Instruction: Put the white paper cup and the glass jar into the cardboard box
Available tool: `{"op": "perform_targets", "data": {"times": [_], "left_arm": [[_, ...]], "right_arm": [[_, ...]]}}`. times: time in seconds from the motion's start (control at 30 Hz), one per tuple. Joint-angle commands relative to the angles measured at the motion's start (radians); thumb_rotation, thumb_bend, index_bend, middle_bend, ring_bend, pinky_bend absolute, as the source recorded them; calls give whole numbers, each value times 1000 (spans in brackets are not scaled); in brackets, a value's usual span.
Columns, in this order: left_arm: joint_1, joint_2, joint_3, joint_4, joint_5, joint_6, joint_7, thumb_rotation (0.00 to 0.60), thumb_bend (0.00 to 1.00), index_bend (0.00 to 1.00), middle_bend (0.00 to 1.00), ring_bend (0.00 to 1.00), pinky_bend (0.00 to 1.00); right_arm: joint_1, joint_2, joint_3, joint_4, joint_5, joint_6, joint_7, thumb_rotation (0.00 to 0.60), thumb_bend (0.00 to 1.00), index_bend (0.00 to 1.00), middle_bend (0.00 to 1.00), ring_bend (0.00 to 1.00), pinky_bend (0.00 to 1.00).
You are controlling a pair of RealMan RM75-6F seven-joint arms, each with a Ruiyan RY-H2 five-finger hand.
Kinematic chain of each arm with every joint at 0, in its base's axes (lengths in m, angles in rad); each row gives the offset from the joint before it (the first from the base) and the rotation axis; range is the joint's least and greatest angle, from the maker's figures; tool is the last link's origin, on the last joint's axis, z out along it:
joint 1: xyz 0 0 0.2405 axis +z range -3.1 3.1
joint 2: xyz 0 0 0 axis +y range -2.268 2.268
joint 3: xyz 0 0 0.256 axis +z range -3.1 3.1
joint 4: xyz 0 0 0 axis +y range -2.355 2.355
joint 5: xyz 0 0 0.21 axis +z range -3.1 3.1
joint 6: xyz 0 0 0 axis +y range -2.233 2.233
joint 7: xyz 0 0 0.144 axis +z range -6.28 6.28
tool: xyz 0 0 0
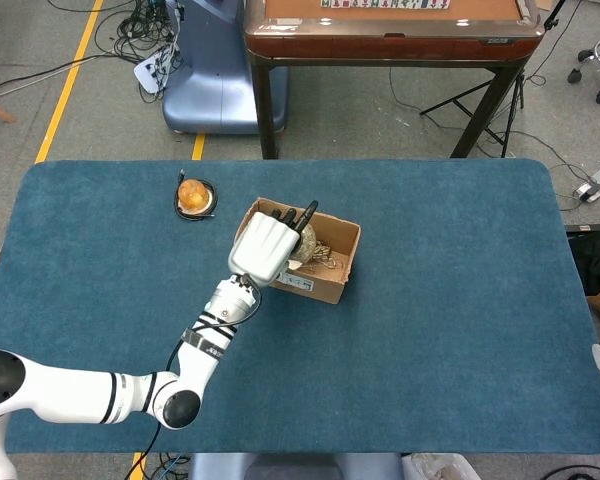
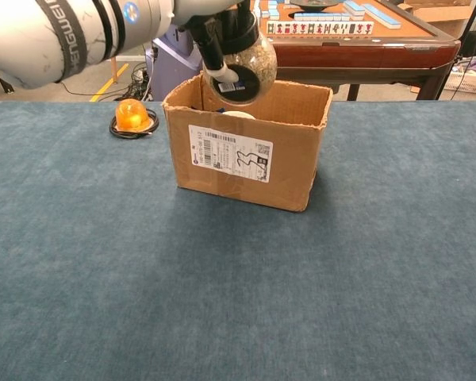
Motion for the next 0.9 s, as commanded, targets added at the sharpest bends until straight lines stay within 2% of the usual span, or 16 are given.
{"op": "perform_targets", "data": {"times": [0.03, 0.23, 0.5, 0.9], "left_arm": [[1, 2, -1, -6, -3, 7, 0, 600, 112, 0, 169, 344, 592], [6, 14, 15, -35, 4, 30, 20, 600, 107, 0, 158, 342, 591], [46, 74, 58, -144, 30, 96, 60, 600, 107, 0, 158, 341, 591], [173, 220, 178, -339, 108, 209, 87, 600, 107, 0, 158, 341, 591]], "right_arm": [[1, 0, -1, 1, -1, 0, -2, 600, 331, 309, 418, 371, 342], [4, -4, -3, -1, -4, -1, -14, 600, 331, 309, 418, 371, 342], [8, -5, -3, -10, 1, -9, -31, 600, 332, 309, 418, 371, 342], [10, -10, -3, -20, 11, -13, -63, 600, 331, 309, 418, 371, 342]]}}
